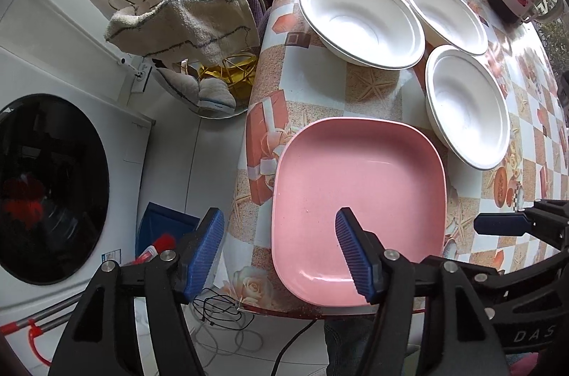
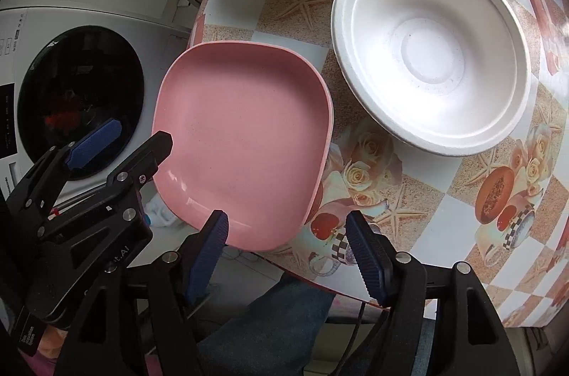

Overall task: Organize plates and bowls
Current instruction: 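Carry the pink plate with both tools and lower it onto the blue plate, then open both tools to release the pink plate and withdraw, then close the left and right tools on a white bowl's rim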

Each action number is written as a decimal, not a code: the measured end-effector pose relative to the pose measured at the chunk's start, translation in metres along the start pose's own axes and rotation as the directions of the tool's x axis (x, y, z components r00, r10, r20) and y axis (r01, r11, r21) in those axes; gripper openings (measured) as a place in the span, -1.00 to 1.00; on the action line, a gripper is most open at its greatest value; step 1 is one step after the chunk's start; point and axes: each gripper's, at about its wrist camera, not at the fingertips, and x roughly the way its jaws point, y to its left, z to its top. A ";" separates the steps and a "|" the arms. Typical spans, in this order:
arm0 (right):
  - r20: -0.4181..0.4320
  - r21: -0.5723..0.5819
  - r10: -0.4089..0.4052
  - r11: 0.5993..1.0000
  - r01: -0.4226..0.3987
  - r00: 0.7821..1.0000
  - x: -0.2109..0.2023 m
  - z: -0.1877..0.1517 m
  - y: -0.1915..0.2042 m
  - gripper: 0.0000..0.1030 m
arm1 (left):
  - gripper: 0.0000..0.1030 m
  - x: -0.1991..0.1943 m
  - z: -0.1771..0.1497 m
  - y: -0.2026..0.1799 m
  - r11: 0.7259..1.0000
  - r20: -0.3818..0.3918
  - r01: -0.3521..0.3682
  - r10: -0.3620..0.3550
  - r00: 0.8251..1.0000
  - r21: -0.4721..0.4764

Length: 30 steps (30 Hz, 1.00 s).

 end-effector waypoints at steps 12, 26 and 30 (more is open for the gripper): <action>0.127 0.288 -0.008 0.957 -0.030 0.992 -0.050 -0.034 -0.096 0.73 | 0.51 -0.021 0.036 -0.036 0.991 0.060 0.103 -0.109 0.992 0.083; 0.163 0.408 -0.054 0.913 -0.018 0.985 -0.062 -0.010 -0.152 0.73 | 0.51 0.020 0.081 -0.116 0.968 -0.039 0.092 -0.085 0.996 0.232; 0.168 0.368 -0.065 0.930 -0.001 0.984 -0.060 0.017 -0.151 0.73 | 0.51 0.035 0.090 -0.120 0.978 -0.084 0.100 -0.086 0.993 0.181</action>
